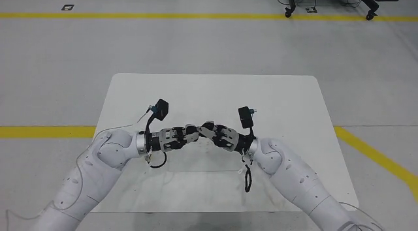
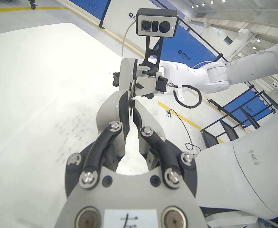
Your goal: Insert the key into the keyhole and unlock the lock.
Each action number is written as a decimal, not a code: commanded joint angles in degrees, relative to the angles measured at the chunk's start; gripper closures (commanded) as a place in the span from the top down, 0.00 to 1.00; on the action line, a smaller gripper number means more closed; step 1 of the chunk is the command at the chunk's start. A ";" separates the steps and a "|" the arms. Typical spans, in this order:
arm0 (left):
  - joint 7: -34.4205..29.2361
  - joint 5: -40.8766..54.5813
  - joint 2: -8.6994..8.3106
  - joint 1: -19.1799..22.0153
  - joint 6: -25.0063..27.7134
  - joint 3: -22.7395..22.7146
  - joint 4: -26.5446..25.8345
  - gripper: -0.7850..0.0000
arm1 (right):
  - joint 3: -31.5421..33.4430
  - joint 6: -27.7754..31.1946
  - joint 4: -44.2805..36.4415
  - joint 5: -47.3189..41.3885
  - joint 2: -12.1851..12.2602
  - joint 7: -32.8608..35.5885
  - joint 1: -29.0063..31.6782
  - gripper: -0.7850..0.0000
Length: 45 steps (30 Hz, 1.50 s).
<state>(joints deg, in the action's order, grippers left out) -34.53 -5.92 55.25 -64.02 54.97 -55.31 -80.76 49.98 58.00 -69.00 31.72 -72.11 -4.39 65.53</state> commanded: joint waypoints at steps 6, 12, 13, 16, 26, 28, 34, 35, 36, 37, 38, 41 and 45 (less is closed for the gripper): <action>-0.41 1.80 0.00 -0.15 0.30 0.25 -0.01 0.00 | 0.87 0.00 -0.31 0.97 0.24 -0.54 0.52 0.00; -2.05 3.16 -0.12 0.07 0.04 0.48 0.09 0.00 | 0.82 0.00 -0.87 1.09 0.35 -0.93 0.88 0.00; -2.24 3.19 -0.12 0.12 -0.11 0.55 0.05 0.00 | 0.76 0.00 -0.91 1.09 0.36 -0.92 0.91 0.00; -1.87 2.86 -0.12 0.17 -1.09 0.30 0.20 0.00 | 0.57 0.00 -1.06 1.06 0.39 -0.90 0.88 0.00; -0.83 6.70 -0.64 -1.02 -1.52 -2.19 0.95 0.00 | 0.05 0.00 -1.90 1.12 0.60 -1.01 0.89 0.50; -0.90 7.25 -0.82 -1.26 -1.46 -2.89 0.84 0.00 | 0.11 0.00 -2.23 1.20 0.67 -1.41 1.08 1.00; -1.75 10.61 -1.42 -2.44 -0.77 -4.75 0.30 0.00 | 0.70 0.00 -2.96 1.04 1.01 -2.61 1.68 1.00; -2.29 12.27 -1.50 -2.64 -0.63 -4.78 0.27 0.00 | 0.80 0.00 -3.12 1.13 1.08 -2.74 1.83 1.00; -3.34 14.41 -1.60 -2.73 -0.39 -4.66 0.33 0.00 | 0.90 0.00 -3.30 1.00 1.15 -2.89 1.98 1.00; -4.66 16.94 -1.69 -2.74 -0.36 -4.42 0.51 0.00 | 1.07 0.00 -3.47 0.87 1.23 -3.15 2.09 1.00; -5.73 18.65 -1.76 -2.64 -0.38 -4.25 0.64 0.00 | 1.16 0.00 -3.55 0.85 1.28 -3.29 2.18 1.00; -12.87 28.30 -2.08 -1.51 -2.19 -3.06 1.70 0.00 | 1.16 0.00 -3.55 0.85 1.28 -3.29 2.18 1.00; -20.62 36.39 -2.42 0.50 -5.83 -2.43 2.98 0.00 | 1.16 0.00 -3.55 0.85 1.28 -3.29 2.18 1.00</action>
<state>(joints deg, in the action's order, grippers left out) -52.98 28.50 52.96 -64.21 50.68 -57.80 -78.03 51.15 58.00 -72.55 32.57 -70.82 -7.69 67.71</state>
